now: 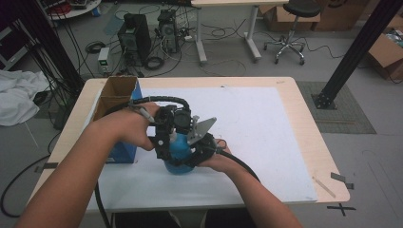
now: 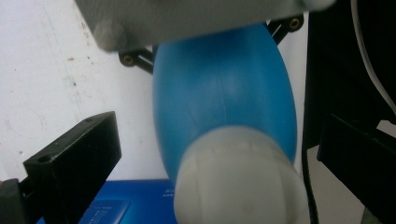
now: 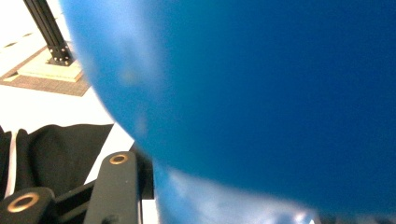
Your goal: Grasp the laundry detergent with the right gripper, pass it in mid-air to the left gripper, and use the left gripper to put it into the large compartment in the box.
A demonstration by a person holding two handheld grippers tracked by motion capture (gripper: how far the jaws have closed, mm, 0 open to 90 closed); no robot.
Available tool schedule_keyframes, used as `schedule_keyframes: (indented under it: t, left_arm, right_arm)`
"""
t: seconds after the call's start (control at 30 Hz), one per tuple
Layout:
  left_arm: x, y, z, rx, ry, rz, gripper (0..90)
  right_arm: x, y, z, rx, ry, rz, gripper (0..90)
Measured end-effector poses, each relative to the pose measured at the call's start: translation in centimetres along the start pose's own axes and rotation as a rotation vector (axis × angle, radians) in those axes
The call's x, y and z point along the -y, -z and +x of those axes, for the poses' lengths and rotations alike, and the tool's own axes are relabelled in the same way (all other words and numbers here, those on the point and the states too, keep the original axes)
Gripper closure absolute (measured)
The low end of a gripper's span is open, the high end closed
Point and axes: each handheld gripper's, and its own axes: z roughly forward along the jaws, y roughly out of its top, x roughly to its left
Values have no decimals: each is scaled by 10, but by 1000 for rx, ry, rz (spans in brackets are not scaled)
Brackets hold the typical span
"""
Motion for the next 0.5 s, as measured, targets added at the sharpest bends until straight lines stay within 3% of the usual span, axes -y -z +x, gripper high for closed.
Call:
schedule_keyframes:
  t: [0.07, 0.17, 0.5]
  left_arm:
    - [0, 0, 0, 1, -6, 4, 1]
    - [1, 0, 0, 1, 3, 2, 1]
    - [4, -1, -2, -9, 21, 2, 1]
  right_arm:
    - [-2, -1, 1, -4, -15, 5, 465]
    - [-6, -4, -2, 0, 18, -17, 465]
    - [-12, -7, -2, -7, 15, -26, 464]
